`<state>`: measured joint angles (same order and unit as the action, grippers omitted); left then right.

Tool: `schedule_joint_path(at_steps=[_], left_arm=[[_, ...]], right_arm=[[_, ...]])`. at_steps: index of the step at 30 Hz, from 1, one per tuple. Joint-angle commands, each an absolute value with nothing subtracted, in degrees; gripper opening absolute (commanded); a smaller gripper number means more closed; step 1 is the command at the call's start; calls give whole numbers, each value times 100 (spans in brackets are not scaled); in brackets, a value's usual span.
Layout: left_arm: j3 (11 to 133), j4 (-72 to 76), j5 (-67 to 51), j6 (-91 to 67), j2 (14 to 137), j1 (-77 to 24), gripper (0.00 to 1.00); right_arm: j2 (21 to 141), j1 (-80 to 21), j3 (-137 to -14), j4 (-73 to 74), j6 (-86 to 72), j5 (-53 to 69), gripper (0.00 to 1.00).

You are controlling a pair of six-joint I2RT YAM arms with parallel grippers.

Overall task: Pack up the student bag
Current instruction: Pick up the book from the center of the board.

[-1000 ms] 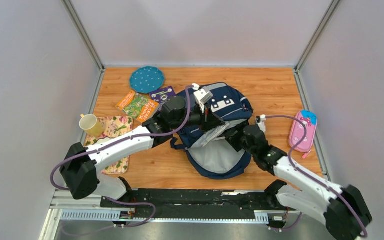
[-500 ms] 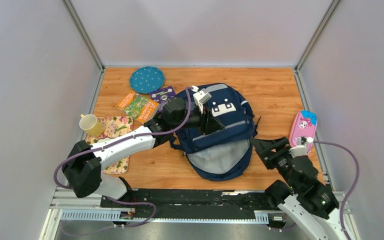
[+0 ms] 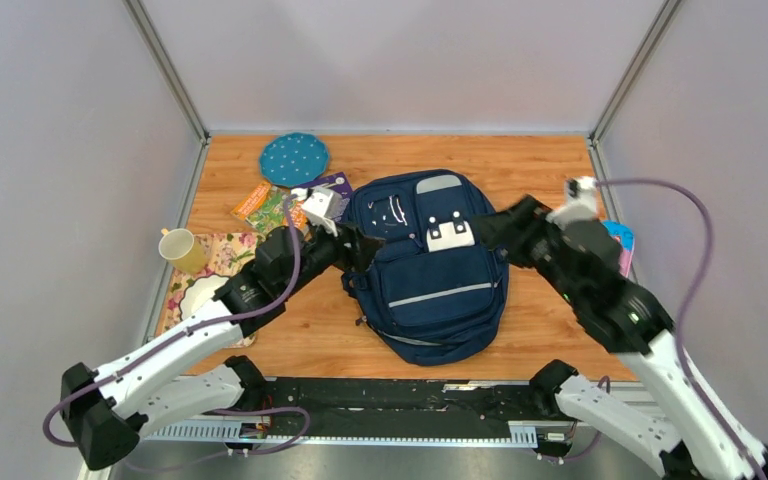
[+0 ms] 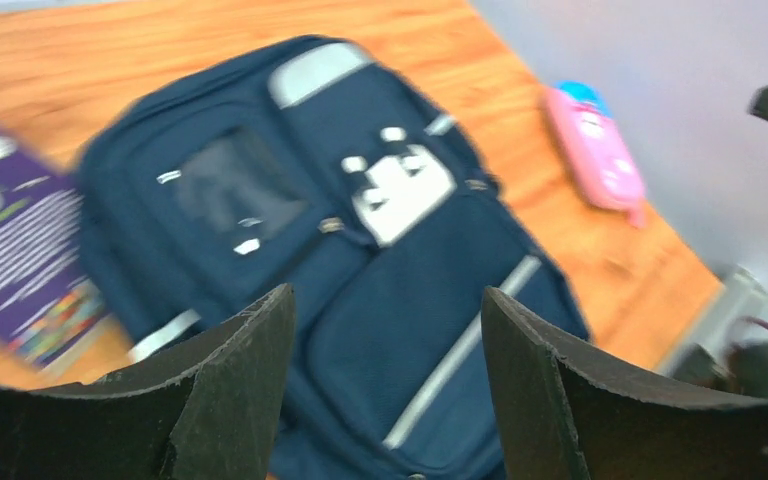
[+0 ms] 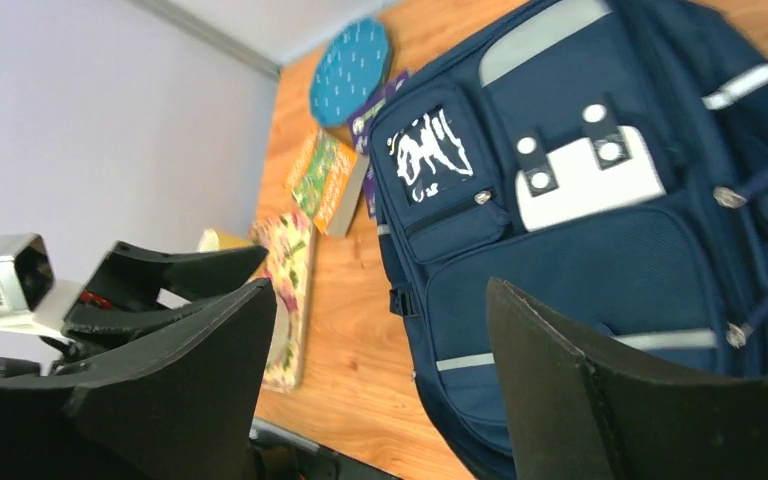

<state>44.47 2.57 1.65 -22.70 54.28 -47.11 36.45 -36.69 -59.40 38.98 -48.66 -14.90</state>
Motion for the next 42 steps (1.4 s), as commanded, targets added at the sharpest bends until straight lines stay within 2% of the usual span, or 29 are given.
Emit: schedule_joint_path(at_steps=[1, 8, 12, 14, 20, 27, 33, 37, 42], left_arm=[[4052, -536, 1548, -2609, 5229, -4132, 75], [3964, -676, 775, -3031, 5379, -3139, 77], [3596, -615, 27, -3436, 5107, -2199, 78], [3289, -546, -385, -3559, 4905, -1787, 78], [2717, -317, -685, -3814, 4843, -1407, 78], [2303, 211, -616, -4017, 4973, -1108, 79], [2250, 413, -54, -4140, 5264, -1081, 78], [2154, 387, 552, -4175, 5370, -1072, 78], [1951, 755, 668, -4184, 5361, -1063, 78]], right_arm=[[5312, -3683, -6573, 2972, -3825, -169, 80], [7334, -3674, -7750, 2645, -3253, 780, 80], [8757, -3683, -9215, 3110, -2971, 1273, 79], [9183, -3683, -9552, 3094, -2892, 1502, 79], [10808, -3683, -11072, 3313, -2576, 2055, 79], [12382, -3691, -12751, 3823, -2259, 2127, 78], [13541, -3779, -13849, 4043, -2127, 2443, 77], [14009, -3876, -14159, 3947, -2127, 2478, 77], [14361, -3946, -14168, 3613, -2171, 2505, 77]])
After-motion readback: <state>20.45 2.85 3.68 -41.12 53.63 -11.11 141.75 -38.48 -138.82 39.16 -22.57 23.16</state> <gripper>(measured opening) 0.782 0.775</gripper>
